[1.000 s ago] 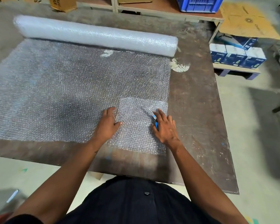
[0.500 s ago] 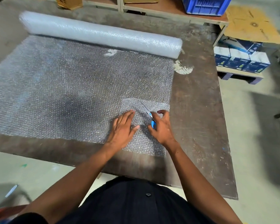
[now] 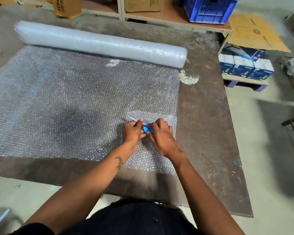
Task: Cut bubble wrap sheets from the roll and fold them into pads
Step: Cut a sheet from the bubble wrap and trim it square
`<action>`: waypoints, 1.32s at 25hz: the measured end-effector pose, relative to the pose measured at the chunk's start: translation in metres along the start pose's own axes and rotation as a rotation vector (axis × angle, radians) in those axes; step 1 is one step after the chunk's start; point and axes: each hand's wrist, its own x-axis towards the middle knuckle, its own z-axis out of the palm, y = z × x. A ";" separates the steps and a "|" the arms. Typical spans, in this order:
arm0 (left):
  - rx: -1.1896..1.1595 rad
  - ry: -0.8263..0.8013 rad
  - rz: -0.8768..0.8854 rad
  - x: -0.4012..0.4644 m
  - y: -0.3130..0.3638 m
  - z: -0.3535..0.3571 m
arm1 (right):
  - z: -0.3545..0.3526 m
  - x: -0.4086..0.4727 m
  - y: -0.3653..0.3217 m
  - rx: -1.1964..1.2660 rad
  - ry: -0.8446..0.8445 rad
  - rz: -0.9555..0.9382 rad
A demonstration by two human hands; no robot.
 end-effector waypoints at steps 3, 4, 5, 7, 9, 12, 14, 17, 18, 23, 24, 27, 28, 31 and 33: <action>-0.025 0.002 0.005 0.011 0.008 0.006 | -0.010 0.005 0.004 -0.056 0.028 0.013; -0.026 0.007 0.003 0.011 0.008 0.010 | -0.011 0.006 0.008 -0.031 0.044 0.028; -0.010 0.019 0.003 0.011 0.007 0.014 | -0.013 0.008 0.011 -0.002 0.050 0.045; 0.060 0.058 0.011 0.011 0.001 0.024 | -0.022 0.015 0.021 0.051 -0.014 0.065; 0.124 0.092 0.011 0.009 -0.007 0.039 | -0.033 0.023 0.036 0.057 -0.109 0.046; 0.059 0.148 -0.022 0.011 -0.018 0.066 | -0.048 0.034 0.069 -0.029 -0.160 -0.043; 0.034 0.179 0.004 0.010 -0.027 0.090 | -0.058 0.043 0.091 -0.084 -0.281 -0.076; 0.031 0.298 0.032 0.005 -0.036 0.134 | -0.075 0.059 0.123 -0.094 -0.474 -0.193; 0.023 0.312 0.038 0.004 -0.041 0.146 | -0.082 0.063 0.135 -0.068 -0.543 -0.224; 0.230 0.385 0.193 0.004 -0.062 0.189 | -0.088 0.084 0.210 0.262 -0.779 -0.233; 0.333 0.458 0.253 0.004 -0.068 0.195 | -0.085 0.086 0.221 0.335 -0.786 -0.218; 0.583 0.601 0.449 0.012 -0.082 0.208 | -0.082 0.094 0.234 0.410 -0.856 -0.184; 0.649 0.614 0.471 0.015 -0.085 0.210 | -0.081 0.095 0.236 0.438 -0.895 -0.156; 0.696 0.618 0.421 0.020 -0.087 0.213 | -0.073 0.101 0.250 0.524 -0.920 -0.066; 0.734 0.626 0.423 0.023 -0.089 0.215 | -0.077 0.103 0.256 0.633 -0.902 0.021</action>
